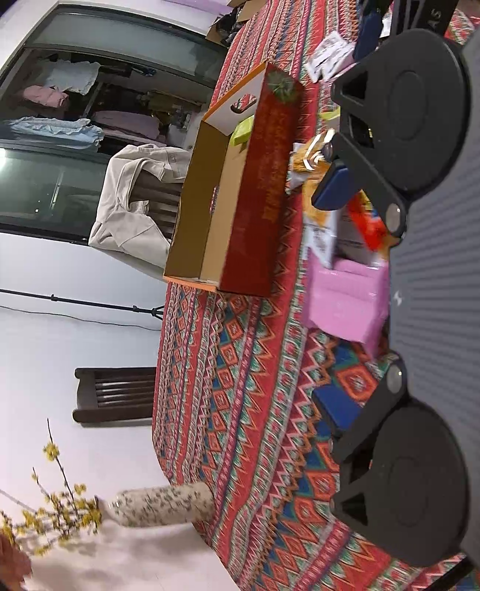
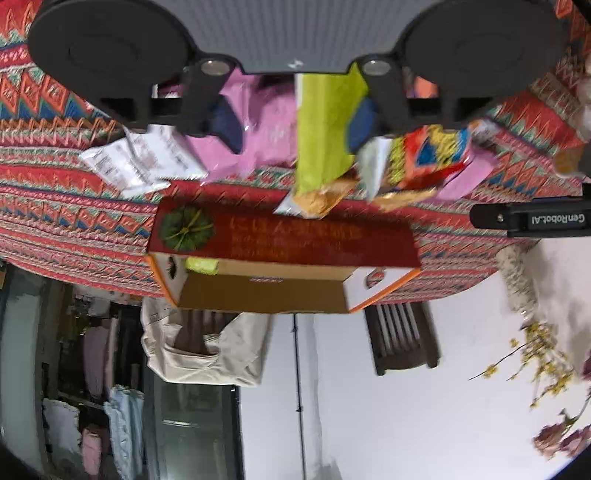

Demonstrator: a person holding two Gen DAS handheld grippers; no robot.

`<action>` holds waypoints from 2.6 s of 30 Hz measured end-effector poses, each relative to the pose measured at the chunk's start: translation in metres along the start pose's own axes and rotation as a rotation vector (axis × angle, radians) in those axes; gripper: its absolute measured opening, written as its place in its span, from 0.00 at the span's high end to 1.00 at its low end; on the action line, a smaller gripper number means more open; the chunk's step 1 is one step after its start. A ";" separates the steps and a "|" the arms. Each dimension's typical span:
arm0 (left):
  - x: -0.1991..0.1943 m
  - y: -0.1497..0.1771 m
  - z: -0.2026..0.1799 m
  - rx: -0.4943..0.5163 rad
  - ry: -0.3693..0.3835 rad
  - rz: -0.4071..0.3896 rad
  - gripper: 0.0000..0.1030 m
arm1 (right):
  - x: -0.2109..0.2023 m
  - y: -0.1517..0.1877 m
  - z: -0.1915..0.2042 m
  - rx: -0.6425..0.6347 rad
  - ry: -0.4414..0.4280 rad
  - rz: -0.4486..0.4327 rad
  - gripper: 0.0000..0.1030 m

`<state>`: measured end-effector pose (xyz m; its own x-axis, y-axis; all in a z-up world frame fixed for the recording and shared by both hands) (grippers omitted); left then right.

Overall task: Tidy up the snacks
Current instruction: 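Move both open tools back toward the snack pile, then grasp the lime-green bar with the right tool while the left tool grasps the orange-blue chip bag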

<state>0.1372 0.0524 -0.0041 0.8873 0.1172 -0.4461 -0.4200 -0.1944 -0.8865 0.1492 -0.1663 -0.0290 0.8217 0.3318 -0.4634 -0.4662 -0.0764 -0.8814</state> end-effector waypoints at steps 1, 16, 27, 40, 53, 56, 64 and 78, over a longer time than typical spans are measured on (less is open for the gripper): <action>-0.004 0.002 0.001 -0.001 0.001 -0.002 0.00 | -0.001 0.003 0.002 -0.008 -0.002 0.004 0.52; -0.031 0.022 0.017 -0.014 -0.004 0.010 0.00 | -0.015 0.017 0.039 -0.106 -0.066 0.000 0.50; -0.032 0.035 0.013 -0.015 -0.017 0.042 0.00 | -0.005 0.030 0.047 -0.206 -0.034 0.018 0.65; -0.028 0.044 -0.037 0.020 -0.005 0.082 0.00 | -0.042 0.017 0.002 -0.025 -0.011 -0.106 0.66; -0.024 0.060 -0.071 0.117 -0.049 0.061 0.00 | -0.060 0.026 -0.010 0.023 -0.030 -0.139 0.66; -0.026 0.063 -0.076 0.126 -0.038 0.060 0.00 | -0.062 0.026 -0.011 0.030 -0.033 -0.143 0.65; -0.022 0.074 -0.074 0.105 -0.044 0.089 0.05 | -0.059 0.030 -0.005 0.019 -0.034 -0.132 0.66; -0.034 0.066 -0.069 0.094 0.044 0.062 0.49 | -0.059 0.030 -0.002 0.008 -0.030 -0.127 0.65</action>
<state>0.0919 -0.0314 -0.0391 0.8657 0.0647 -0.4963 -0.4884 -0.1077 -0.8659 0.0871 -0.1902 -0.0285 0.8640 0.3666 -0.3450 -0.3616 -0.0249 -0.9320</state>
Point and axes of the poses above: each gripper's, at about its wrist camera, not at the fingertips, and x roughly the way its jaws point, z to its left, y to its underside, the point moved 7 cm from there along x, roughly the way its jaws point, and after that the axes turned 8 degrees about -z, right-handed, at the moved point
